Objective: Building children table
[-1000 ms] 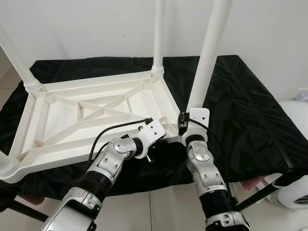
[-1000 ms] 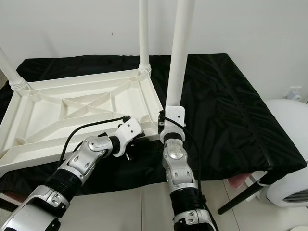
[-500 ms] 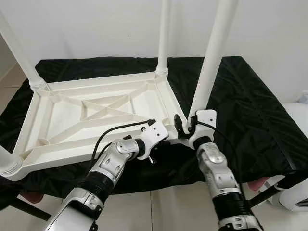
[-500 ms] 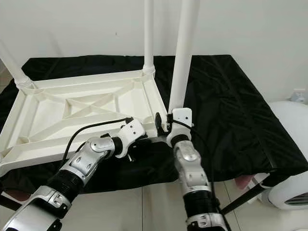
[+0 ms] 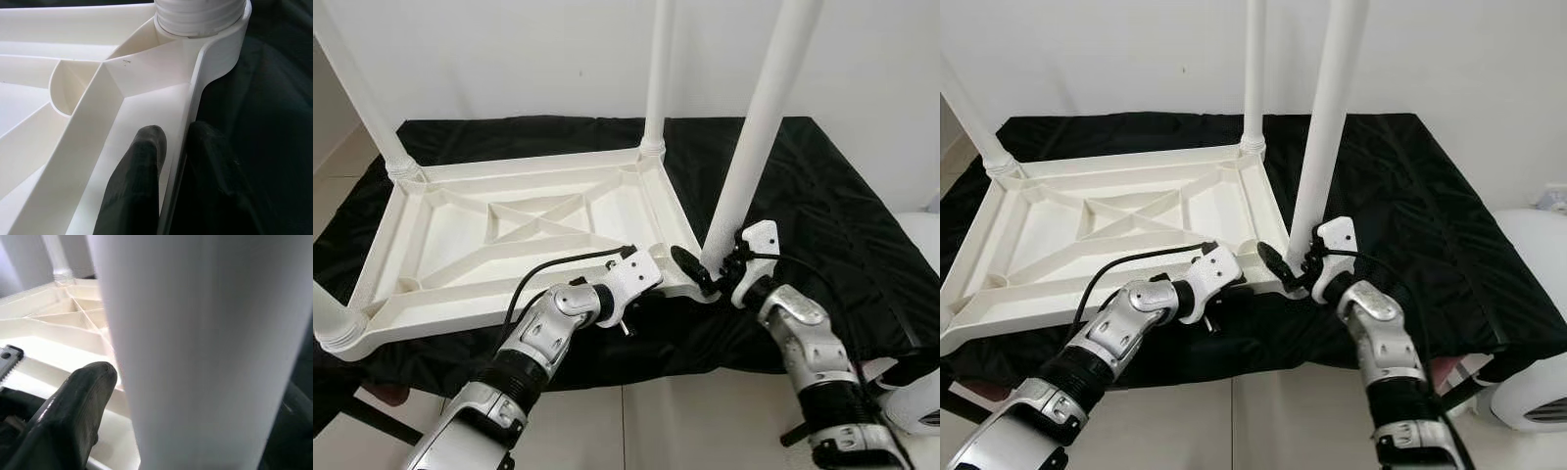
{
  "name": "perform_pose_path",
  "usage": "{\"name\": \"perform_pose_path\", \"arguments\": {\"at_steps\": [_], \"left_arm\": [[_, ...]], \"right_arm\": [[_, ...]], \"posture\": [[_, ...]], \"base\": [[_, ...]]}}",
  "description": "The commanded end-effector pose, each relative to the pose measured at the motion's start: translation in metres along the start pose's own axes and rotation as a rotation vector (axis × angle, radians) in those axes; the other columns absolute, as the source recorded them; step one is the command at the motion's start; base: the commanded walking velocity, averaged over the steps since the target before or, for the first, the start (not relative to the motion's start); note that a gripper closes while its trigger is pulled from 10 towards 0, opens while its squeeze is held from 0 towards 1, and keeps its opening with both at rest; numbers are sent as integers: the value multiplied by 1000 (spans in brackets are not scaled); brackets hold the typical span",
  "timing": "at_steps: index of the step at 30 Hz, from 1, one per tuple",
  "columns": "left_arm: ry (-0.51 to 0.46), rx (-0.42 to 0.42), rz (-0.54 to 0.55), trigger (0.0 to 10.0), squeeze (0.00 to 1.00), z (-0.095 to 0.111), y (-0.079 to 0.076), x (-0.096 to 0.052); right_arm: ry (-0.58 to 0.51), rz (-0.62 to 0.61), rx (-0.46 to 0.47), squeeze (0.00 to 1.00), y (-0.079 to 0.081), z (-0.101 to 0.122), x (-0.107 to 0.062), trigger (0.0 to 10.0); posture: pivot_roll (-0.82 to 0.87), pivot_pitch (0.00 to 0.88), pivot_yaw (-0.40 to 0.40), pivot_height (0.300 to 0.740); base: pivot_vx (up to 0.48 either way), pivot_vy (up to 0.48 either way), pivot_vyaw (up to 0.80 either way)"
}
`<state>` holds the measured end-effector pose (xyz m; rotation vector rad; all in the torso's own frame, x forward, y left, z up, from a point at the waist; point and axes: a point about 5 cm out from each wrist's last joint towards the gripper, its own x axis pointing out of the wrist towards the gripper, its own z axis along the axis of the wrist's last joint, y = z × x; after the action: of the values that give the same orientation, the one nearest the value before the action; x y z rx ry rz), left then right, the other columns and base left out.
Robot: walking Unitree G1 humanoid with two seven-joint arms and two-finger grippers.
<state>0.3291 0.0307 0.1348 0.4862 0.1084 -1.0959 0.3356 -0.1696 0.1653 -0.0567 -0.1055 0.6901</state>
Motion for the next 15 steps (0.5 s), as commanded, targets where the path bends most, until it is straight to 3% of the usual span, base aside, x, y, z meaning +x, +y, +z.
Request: {"name": "perform_pose_path", "arguments": {"at_steps": [1, 10, 11, 12, 15], "left_arm": [[12, 4, -75, 10000, 0, -5, -10, 3], [12, 6, -73, 10000, 0, -4, -9, 3], [12, 6, -72, 10000, 0, -4, -9, 3], [12, 6, -72, 10000, 0, -4, -9, 3], [12, 6, -72, 10000, 0, -4, -8, 3]], "right_arm": [[8, 52, 8, 0, -1, 0, 0, 10000], [43, 142, 4, 0, -15, 2, -3, 10000], [47, 148, 6, 0, -17, 2, -3, 9294], [51, 151, 5, 0, -20, 3, -4, 4000], [54, 152, 4, 0, -22, 3, -4, 4000]], "posture": [[-112, 39, 30, 740], [-111, 42, 36, 740], [-110, 44, 36, 740], [-108, 48, 38, 740], [-108, 48, 38, 740]], "base": [[0, 0, 0], [0, 0, 0], [0, 0, 0], [0, 0, 0], [0, 0, 0]]}}
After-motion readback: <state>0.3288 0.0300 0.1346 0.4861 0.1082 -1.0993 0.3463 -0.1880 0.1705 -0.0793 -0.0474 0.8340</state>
